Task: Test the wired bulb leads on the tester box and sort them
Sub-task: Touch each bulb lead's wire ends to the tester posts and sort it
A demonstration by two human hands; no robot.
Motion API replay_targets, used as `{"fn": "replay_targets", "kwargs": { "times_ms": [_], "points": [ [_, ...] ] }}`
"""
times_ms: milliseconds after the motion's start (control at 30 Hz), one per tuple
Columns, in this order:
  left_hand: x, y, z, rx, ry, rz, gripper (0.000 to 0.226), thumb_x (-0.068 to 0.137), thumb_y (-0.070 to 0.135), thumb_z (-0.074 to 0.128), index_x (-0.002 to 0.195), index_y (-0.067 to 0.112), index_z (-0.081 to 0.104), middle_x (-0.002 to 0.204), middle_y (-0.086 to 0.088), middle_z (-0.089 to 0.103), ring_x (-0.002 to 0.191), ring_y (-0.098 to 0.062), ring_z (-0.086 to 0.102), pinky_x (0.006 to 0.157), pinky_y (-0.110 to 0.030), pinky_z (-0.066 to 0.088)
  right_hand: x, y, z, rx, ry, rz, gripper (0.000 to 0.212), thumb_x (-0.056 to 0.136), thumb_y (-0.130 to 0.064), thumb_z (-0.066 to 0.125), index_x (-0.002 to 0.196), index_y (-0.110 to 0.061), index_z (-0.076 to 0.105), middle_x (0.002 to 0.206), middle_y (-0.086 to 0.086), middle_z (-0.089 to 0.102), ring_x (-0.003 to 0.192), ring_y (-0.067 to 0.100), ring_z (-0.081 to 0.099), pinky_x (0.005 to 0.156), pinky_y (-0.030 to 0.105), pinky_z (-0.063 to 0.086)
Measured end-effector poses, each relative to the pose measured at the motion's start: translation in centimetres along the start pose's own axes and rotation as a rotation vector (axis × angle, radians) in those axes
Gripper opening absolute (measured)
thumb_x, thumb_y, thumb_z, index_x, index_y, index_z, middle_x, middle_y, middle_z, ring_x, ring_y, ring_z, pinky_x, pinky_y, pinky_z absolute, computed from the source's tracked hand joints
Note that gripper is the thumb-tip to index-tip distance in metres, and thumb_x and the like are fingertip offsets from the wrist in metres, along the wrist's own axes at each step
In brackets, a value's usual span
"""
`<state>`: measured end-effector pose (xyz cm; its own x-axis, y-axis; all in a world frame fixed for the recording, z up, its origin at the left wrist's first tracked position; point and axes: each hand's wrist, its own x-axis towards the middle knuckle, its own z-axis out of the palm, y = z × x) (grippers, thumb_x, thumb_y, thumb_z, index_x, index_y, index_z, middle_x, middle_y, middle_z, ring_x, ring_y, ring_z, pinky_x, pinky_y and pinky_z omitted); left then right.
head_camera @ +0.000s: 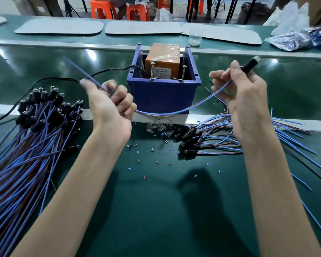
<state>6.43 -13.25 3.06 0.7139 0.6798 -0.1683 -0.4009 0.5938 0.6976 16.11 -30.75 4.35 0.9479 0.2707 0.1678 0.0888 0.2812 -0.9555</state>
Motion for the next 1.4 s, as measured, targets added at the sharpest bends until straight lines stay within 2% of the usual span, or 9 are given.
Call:
{"fn": "replay_targets", "kwargs": {
  "times_ms": [67,200,300,367,567,700,800,1067,1400],
  "points": [
    [-0.6,-0.5,0.7,0.292,-0.145,0.019,0.054,0.103,0.05,0.017,0.06,0.02,0.033,0.045,0.009,0.02,0.037,-0.007,0.012,0.039,-0.021,0.008,0.0,0.0,0.0,0.014,-0.036,0.003,0.031,0.1,-0.017,0.046,0.071,-0.013,0.056,0.069,0.0,0.064,0.057,0.01,0.053,0.059,0.022,0.047],
    [-1.8,-1.7,1.4,0.847,-0.409,-0.006,0.055,0.101,0.044,0.037,0.051,0.021,0.043,0.045,0.012,0.026,0.037,-0.005,0.019,0.037,-0.016,0.016,-0.5,0.3,0.4,-0.035,-0.118,0.01,0.019,0.096,-0.016,0.055,0.08,-0.01,0.064,0.062,0.002,0.035,0.045,0.006,0.022,0.04,0.016,0.021],
    [-2.5,-2.5,1.4,1.051,-0.542,0.073,0.048,0.101,0.039,0.04,0.057,0.02,0.046,0.041,0.014,0.028,0.038,-0.003,0.022,0.038,-0.016,0.021,-0.9,0.4,0.9,-0.012,-0.156,0.059,0.015,0.094,-0.018,0.059,0.093,-0.006,0.068,0.061,-0.005,0.051,0.046,0.006,0.022,0.038,0.014,0.019],
    [-2.6,-2.7,1.3,1.062,-0.551,0.102,0.047,0.101,0.037,0.04,0.059,0.018,0.047,0.041,0.014,0.029,0.037,-0.003,0.024,0.038,-0.015,0.022,-0.9,0.3,1.0,0.019,-0.149,0.057,0.017,0.093,-0.02,0.06,0.092,-0.005,0.069,0.064,-0.009,0.062,0.044,0.005,0.027,0.038,0.013,0.02],
    [-2.0,-2.5,1.0,1.024,-0.518,0.103,0.045,0.101,0.037,0.041,0.06,0.018,0.048,0.042,0.014,0.029,0.04,-0.005,0.02,0.04,-0.018,0.02,-0.5,0.2,0.5,0.061,-0.103,0.048,0.024,0.091,-0.032,0.06,0.08,-0.012,0.068,0.073,0.002,0.072,0.043,0.006,0.041,0.036,0.014,0.019],
    [-1.8,-2.4,0.8,1.037,-0.547,0.085,0.046,0.101,0.035,0.041,0.06,0.018,0.051,0.043,0.013,0.028,0.04,-0.005,0.02,0.04,-0.018,0.019,-0.6,0.3,0.4,0.04,-0.125,0.013,0.006,0.081,-0.016,0.072,0.079,-0.013,0.067,0.058,-0.01,0.061,0.046,0.004,0.041,0.038,0.013,0.023],
    [-1.7,-2.3,0.8,1.04,-0.56,0.071,0.047,0.102,0.034,0.041,0.059,0.018,0.052,0.044,0.014,0.028,0.04,-0.005,0.021,0.039,-0.017,0.02,-0.5,0.5,0.3,-0.018,-0.092,0.02,0.012,0.083,-0.008,0.071,0.075,-0.015,0.065,0.051,-0.014,0.051,0.047,0.004,0.042,0.038,0.013,0.024],
    [-1.8,-2.2,0.8,1.048,-0.583,0.072,0.044,0.103,0.027,0.04,0.064,0.015,0.056,0.042,0.014,0.033,0.037,-0.003,0.029,0.039,-0.013,0.022,-0.4,0.7,0.0,-0.127,-0.172,0.004,0.009,0.08,-0.009,0.073,0.079,-0.018,0.072,0.066,-0.004,0.066,0.05,0.005,0.044,0.042,0.012,0.03],
    [-2.0,-2.1,0.9,1.056,-0.588,0.121,0.034,0.103,0.02,0.04,0.074,0.015,0.059,0.041,0.015,0.037,0.038,-0.001,0.032,0.04,-0.009,0.025,-0.6,0.8,0.5,-0.232,-0.235,-0.042,0.011,0.081,-0.009,0.073,0.077,-0.019,0.073,0.059,-0.01,0.063,0.047,0.001,0.044,0.045,0.006,0.033]
  ]
}}
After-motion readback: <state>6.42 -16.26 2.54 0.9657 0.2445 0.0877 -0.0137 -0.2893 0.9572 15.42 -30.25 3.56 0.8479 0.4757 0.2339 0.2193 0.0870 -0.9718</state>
